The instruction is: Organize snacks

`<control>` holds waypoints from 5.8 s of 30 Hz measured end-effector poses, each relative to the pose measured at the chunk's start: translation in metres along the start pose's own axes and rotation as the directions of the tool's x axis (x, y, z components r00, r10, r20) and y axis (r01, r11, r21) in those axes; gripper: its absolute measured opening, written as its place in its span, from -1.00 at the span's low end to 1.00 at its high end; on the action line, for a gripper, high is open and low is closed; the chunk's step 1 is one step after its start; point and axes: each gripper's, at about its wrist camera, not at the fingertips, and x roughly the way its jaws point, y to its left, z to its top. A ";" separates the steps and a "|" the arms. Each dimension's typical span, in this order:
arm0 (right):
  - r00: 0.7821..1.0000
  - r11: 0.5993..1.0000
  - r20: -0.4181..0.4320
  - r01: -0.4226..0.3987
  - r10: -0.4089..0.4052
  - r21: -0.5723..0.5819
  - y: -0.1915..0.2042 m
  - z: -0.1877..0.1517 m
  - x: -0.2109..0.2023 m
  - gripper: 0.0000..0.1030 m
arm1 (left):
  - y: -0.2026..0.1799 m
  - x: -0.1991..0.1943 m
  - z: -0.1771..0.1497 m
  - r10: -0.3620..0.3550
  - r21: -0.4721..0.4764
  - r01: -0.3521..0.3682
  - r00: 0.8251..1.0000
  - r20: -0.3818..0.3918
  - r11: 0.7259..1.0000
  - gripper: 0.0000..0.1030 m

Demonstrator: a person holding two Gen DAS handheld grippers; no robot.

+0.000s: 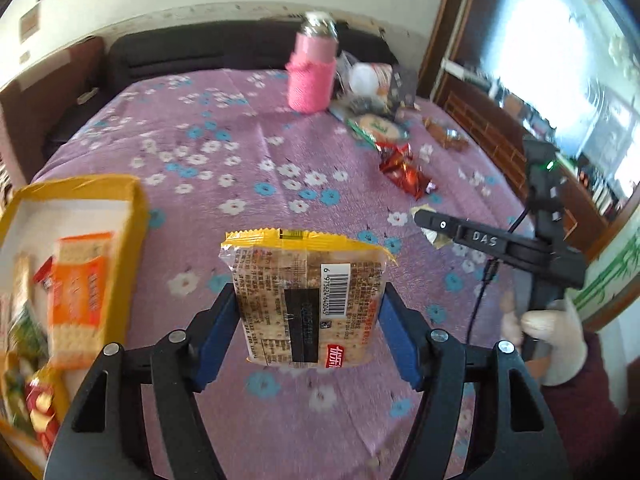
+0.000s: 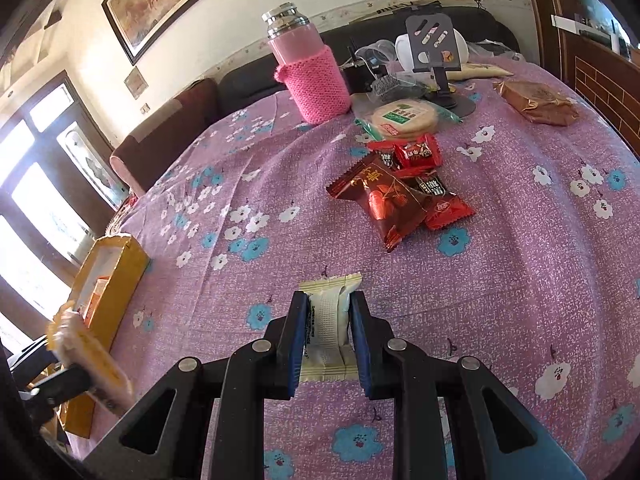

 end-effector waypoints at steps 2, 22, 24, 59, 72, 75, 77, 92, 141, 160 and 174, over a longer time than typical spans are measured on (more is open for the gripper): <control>1.000 1.000 0.005 -0.003 0.003 -0.002 0.003 -0.002 0.000 -0.56 | 0.007 -0.014 -0.001 0.004 -0.025 -0.003 1.000 0.025 1.000 0.32; 0.990 0.992 0.077 -0.114 0.118 -0.050 0.077 -0.004 -0.037 -0.56 | 0.122 -0.123 0.005 0.135 -0.247 -0.074 0.961 0.241 0.966 0.33; 0.983 0.982 0.061 -0.169 0.174 -0.084 0.109 0.000 -0.041 -0.57 | 0.144 -0.128 0.008 0.154 -0.273 -0.086 0.959 0.237 0.958 0.33; 0.936 0.913 -0.185 -0.336 0.298 -0.230 0.338 -0.012 0.059 -0.10 | 0.267 -0.105 -0.017 0.292 -0.450 -0.218 0.951 0.102 0.866 0.42; 0.975 0.929 0.023 -0.202 0.219 -0.310 0.285 -0.072 -0.043 0.25 | 0.165 -0.149 -0.052 0.524 -0.379 -0.447 0.842 0.128 0.811 0.65; 0.978 0.935 0.057 -0.174 0.201 -0.309 0.269 -0.083 -0.061 0.28 | 0.144 -0.149 -0.054 0.508 -0.351 -0.442 0.852 0.123 0.826 0.65; 0.978 0.940 0.066 -0.171 0.199 -0.297 0.258 -0.086 -0.067 0.30 | 0.133 -0.152 -0.055 0.502 -0.338 -0.438 0.856 0.127 0.833 0.65; 0.974 0.955 0.136 -0.144 0.184 -0.258 0.230 -0.107 -0.113 0.40 | 0.078 -0.169 -0.060 0.466 -0.285 -0.411 0.869 0.164 0.866 0.65; 0.982 0.912 0.105 -0.103 0.156 -0.397 0.295 -0.155 -0.118 0.58 | 0.067 -0.236 -0.105 0.516 -0.336 -0.399 0.740 0.431 0.853 1.00; 0.985 0.921 0.084 -0.109 0.151 -0.374 0.289 -0.156 -0.110 0.60 | 0.074 -0.215 -0.105 0.475 -0.326 -0.370 0.807 0.352 0.870 1.00; 0.983 0.934 0.086 -0.123 0.161 -0.335 0.278 -0.152 -0.109 0.62 | 0.073 -0.210 -0.103 0.428 -0.327 -0.323 0.841 0.331 0.888 1.00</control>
